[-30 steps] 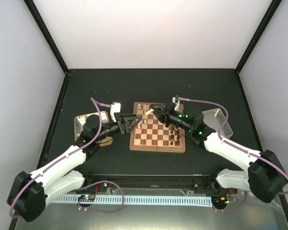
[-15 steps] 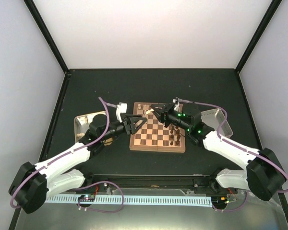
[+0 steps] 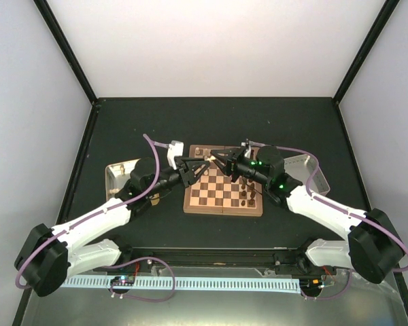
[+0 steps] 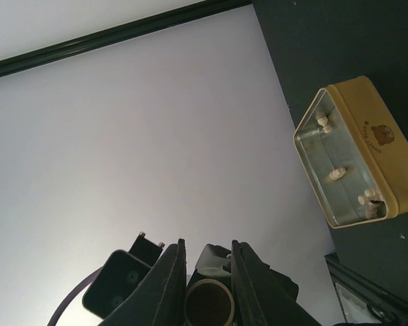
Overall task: Set up the chess pieces on the board
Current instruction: Place the chess piece on the chessboard, then pick up the chess piece from the chessboard, then place the chess piece on the chessboard.
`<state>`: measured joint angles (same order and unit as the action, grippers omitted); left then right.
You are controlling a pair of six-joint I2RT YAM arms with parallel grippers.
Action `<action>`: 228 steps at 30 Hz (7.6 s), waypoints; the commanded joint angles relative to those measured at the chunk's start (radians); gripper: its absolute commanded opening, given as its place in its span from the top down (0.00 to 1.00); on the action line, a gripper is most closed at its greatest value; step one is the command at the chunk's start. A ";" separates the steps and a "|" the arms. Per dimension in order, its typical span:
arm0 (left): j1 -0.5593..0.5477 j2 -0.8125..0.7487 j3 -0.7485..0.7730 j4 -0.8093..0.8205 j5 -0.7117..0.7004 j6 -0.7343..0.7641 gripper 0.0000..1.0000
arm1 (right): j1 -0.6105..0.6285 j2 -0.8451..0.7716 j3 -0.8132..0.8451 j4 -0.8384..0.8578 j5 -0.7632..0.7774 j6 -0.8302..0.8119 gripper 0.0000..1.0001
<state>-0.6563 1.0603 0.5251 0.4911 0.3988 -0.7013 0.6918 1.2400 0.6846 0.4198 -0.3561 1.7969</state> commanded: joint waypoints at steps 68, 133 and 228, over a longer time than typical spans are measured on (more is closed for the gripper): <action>-0.124 0.598 0.669 -1.379 -0.236 0.270 0.57 | -0.084 -0.543 -0.154 -0.810 0.734 -0.924 0.32; 0.038 0.568 0.990 -1.570 -0.356 0.347 0.93 | -0.086 -0.558 -0.132 -0.879 0.852 -0.934 0.35; 0.119 1.165 1.418 -1.685 -0.289 0.412 0.72 | -0.088 -0.592 -0.163 -0.912 0.904 -1.002 0.35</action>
<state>-0.5442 2.2127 1.9114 -1.2018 0.1097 -0.2951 0.6098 0.6605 0.5312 -0.4957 0.5152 0.7872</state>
